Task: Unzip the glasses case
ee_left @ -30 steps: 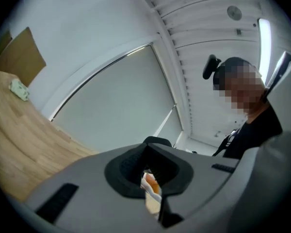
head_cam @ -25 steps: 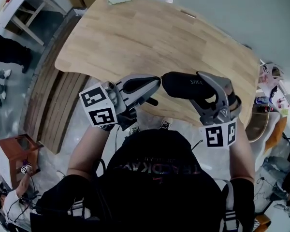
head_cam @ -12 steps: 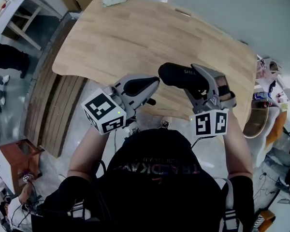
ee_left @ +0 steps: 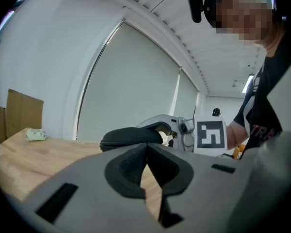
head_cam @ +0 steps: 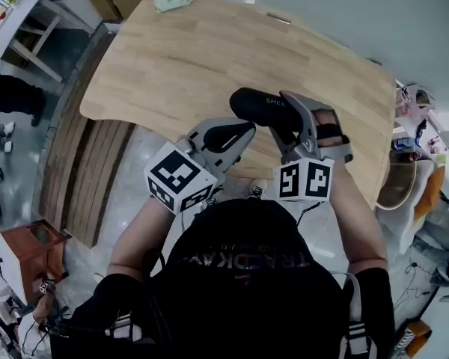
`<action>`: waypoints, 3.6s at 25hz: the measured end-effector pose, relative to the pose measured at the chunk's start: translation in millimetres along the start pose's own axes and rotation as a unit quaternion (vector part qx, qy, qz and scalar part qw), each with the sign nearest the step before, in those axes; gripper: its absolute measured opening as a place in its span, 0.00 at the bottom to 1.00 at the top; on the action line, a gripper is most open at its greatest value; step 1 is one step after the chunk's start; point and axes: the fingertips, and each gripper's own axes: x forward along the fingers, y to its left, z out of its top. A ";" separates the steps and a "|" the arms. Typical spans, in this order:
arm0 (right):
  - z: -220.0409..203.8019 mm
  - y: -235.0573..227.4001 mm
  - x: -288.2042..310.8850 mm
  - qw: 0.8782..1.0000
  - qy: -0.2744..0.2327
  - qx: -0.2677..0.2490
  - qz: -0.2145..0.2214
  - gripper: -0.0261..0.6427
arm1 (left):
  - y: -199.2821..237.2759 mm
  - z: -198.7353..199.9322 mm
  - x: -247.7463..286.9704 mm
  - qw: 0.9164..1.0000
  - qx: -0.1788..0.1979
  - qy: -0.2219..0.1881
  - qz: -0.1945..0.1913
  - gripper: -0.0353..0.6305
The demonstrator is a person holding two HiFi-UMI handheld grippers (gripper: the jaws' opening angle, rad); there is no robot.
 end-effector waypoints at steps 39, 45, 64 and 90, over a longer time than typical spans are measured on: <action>-7.9 8.8 11.5 0.999 0.042 0.017 -0.008 0.45 | 36.8 -14.4 -30.2 0.990 -0.143 -0.007 0.007 0.46; 19.0 18.6 1.2 1.000 -0.008 -0.020 0.011 0.46 | 16.7 -2.7 -9.8 0.992 -0.109 0.009 -0.066 0.57; 38.4 27.9 -16.4 0.995 -0.066 -0.066 0.027 0.46 | -13.8 0.1 -8.9 0.984 -0.116 0.004 -0.134 0.57; 83.3 -14.9 -69.0 0.966 -0.207 0.142 -0.068 0.29 | 38.3 52.6 -42.7 0.965 -0.208 -0.158 -0.032 0.56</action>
